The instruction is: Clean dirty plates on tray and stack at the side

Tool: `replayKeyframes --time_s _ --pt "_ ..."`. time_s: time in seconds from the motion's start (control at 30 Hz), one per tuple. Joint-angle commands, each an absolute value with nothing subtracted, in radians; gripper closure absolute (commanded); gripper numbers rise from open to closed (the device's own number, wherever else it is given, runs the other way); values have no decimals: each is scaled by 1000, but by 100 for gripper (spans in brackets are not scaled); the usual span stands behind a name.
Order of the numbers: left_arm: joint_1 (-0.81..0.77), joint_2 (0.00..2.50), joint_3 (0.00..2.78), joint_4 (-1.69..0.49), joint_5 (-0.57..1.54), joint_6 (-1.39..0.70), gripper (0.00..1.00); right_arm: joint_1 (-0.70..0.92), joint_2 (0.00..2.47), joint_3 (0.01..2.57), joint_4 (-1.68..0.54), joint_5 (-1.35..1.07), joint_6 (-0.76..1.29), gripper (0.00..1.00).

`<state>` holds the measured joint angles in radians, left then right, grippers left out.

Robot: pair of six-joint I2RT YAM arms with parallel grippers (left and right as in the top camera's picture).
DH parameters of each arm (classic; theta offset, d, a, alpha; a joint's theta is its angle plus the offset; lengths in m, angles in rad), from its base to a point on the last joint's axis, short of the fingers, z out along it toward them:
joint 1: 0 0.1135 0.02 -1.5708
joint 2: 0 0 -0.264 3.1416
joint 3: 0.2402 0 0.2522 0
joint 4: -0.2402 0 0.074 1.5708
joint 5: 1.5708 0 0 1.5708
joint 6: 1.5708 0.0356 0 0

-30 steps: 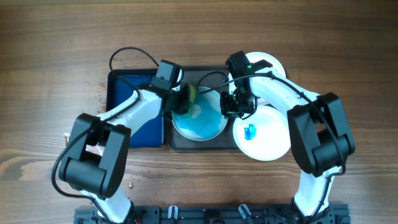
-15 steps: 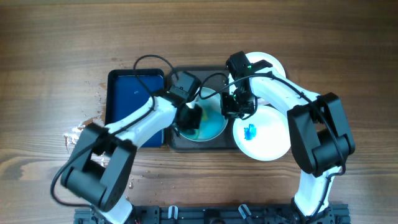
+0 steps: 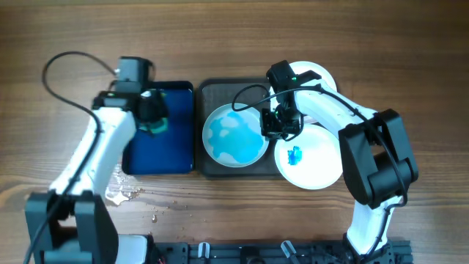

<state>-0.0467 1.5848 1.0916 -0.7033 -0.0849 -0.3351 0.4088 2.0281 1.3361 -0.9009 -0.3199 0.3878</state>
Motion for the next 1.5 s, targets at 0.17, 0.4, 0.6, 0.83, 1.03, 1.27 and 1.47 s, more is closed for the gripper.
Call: replayKeyframes --time_s 0.17,0.4,0.6,0.83,1.03,1.27,1.47 --pt "0 1839 1107 -701 12 -274 96 406 2038 1334 -900 -288 367 96" --pt "-25 1716 1108 -733 56 -277 56 406 2038 1334 -903 -295 365 96" --pt "-101 1338 1108 -850 56 -323 45 406 2037 1334 -902 -314 333 96" --pt "-101 1226 1107 -970 51 -322 38 406 1953 1336 -911 -310 333 96" --pt "-101 1227 1107 -966 36 -323 30 406 1798 1336 -950 -261 333 96" --pt "-100 1227 1107 -964 -52 -333 23 406 1763 1336 -1016 -266 358 96" --pt "-1 1231 1107 -936 -193 -454 13 411 1763 1338 -1141 -322 339 95"
